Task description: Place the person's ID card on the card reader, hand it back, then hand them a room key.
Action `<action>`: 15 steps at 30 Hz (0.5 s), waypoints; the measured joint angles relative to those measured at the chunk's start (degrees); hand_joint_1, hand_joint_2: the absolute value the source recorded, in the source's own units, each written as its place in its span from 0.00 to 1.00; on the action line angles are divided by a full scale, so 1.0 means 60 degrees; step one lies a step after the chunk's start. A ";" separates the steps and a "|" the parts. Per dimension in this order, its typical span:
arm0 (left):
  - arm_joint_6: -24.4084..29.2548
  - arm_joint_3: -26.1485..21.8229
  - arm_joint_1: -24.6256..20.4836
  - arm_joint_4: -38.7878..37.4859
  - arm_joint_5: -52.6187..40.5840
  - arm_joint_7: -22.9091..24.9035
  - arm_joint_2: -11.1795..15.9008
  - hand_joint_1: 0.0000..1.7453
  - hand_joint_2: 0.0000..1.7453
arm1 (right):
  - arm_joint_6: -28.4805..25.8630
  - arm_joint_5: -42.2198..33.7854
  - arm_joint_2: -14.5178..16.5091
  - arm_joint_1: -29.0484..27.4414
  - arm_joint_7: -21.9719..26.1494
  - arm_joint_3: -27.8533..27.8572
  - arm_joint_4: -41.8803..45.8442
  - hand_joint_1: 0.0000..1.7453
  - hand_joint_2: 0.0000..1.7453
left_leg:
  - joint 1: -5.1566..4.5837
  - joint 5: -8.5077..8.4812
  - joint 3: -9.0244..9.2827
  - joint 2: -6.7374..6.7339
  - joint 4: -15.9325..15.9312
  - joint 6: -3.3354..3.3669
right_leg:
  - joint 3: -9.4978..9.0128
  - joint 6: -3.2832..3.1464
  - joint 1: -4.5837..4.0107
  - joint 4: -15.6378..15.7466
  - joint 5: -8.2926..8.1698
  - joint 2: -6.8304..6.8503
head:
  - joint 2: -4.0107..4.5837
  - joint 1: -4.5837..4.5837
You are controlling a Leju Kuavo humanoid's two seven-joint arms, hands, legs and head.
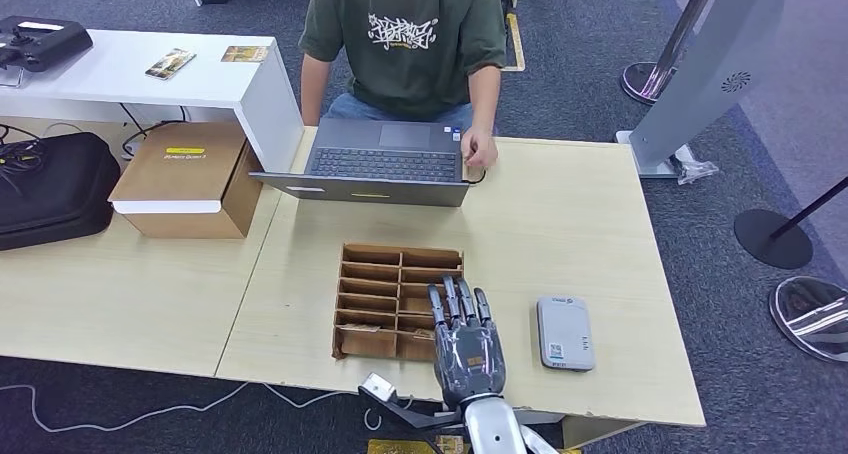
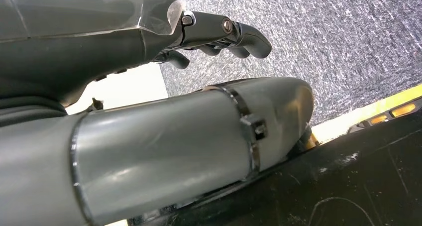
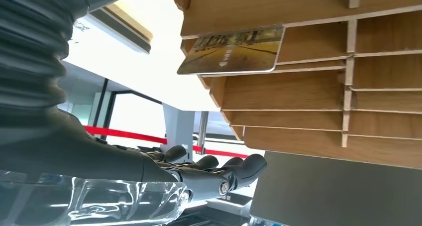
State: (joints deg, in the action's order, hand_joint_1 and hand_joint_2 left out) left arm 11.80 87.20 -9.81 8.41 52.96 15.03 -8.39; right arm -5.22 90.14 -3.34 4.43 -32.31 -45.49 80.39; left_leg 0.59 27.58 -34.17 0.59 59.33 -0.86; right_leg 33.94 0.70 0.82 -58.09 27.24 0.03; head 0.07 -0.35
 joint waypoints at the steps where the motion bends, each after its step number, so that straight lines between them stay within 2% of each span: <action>1: 0.0000 0.0009 0.0000 0.0000 0.0005 0.0000 0.0000 0.00 0.00 | 0.0036 0.0000 -0.0016 -0.0019 -0.0030 0.0011 0.0028 0.00 1.00 | 0.0000 0.0000 0.0000 0.0000 0.0000 0.0000 | 0.0000 0.0000 0.0000 0.0000 0.0000 0.0000 | 0.0000 0.0000; 15: 0.0016 0.0109 -0.0006 0.0000 0.0069 0.0000 0.0004 0.00 0.00 | 0.0175 0.0000 -0.0092 -0.0304 0.0103 0.0240 0.0117 0.00 1.00 | 0.0000 0.0000 0.0000 0.0000 0.0000 0.0000 | 0.0000 0.0000 0.0000 0.0000 0.0000 0.0000 | 0.0000 0.0000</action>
State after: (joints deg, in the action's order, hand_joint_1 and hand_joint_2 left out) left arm 11.90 87.85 -9.85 8.41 53.38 15.03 -8.37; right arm -4.17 90.14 -3.89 2.61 -31.69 -44.05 81.09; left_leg 0.59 27.58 -34.17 0.59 59.33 -0.86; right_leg 33.94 0.70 0.81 -58.09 27.24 0.03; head 0.07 -0.35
